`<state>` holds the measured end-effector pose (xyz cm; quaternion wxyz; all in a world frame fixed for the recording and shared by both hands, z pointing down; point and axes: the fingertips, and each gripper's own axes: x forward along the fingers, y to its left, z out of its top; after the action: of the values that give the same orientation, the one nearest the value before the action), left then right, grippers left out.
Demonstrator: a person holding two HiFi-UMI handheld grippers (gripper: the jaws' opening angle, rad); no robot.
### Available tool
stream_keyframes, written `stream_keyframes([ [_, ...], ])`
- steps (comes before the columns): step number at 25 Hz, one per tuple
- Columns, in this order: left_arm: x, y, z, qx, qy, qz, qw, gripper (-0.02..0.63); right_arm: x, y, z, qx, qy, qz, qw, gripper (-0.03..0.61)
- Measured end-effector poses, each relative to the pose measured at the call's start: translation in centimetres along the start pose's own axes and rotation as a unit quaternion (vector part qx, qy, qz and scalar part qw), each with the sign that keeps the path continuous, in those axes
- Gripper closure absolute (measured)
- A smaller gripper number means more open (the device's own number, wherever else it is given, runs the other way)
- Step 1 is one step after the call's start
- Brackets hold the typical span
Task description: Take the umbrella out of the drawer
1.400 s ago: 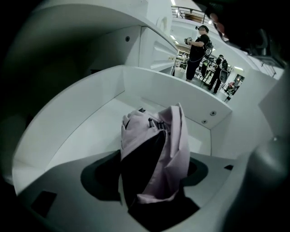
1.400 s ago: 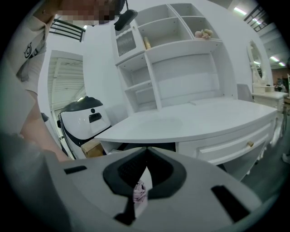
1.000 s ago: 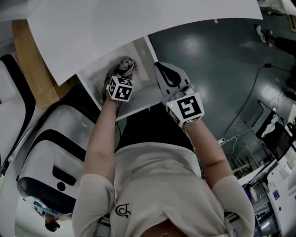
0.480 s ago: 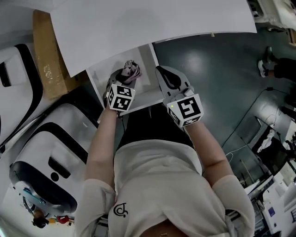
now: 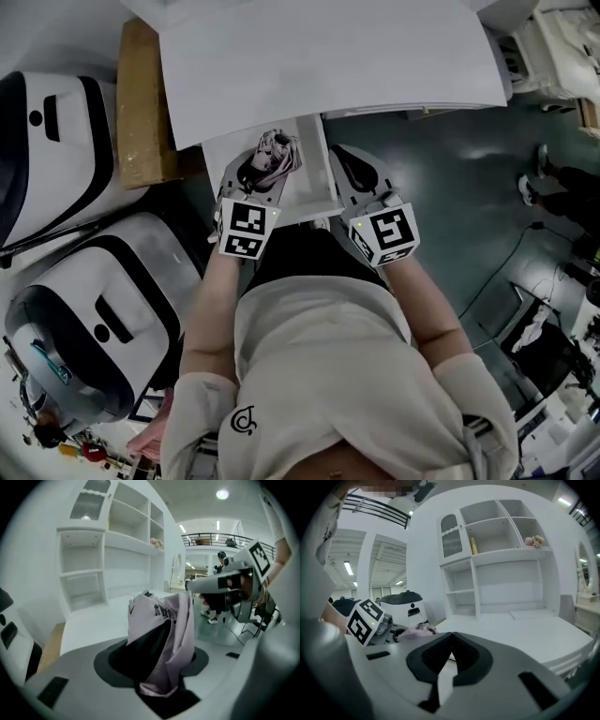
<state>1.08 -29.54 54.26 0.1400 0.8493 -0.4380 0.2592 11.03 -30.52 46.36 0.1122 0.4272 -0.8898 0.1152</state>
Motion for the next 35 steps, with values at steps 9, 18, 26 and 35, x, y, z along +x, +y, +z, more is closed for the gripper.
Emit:
stream_keyframes([
  [9, -8.5, 1.2, 9.7, -0.002, -0.131, 0.076, 0.9884, 0.387, -1.7, 2.5, 6.4, -0.046, -0.048, 0.051, 0.996, 0.572],
  [18, -17.1, 4.0, 15.0, -0.034, -0.239, 0.151, 0.9586, 0.387, -2.5, 4.5, 11.7, -0.073, -0.1, 0.085, 0.989, 0.572],
  [26, -22.0, 5.2, 17.8, -0.032, -0.299, 0.192, 0.9343, 0.387, -3.2, 5.0, 15.9, -0.083, -0.145, 0.082, 0.983, 0.574],
  [35, -21.6, 5.1, 17.7, -0.032, -0.293, 0.193, 0.9359, 0.385, -3.1, 4.8, 15.6, -0.092, -0.136, 0.076, 0.984, 0.575],
])
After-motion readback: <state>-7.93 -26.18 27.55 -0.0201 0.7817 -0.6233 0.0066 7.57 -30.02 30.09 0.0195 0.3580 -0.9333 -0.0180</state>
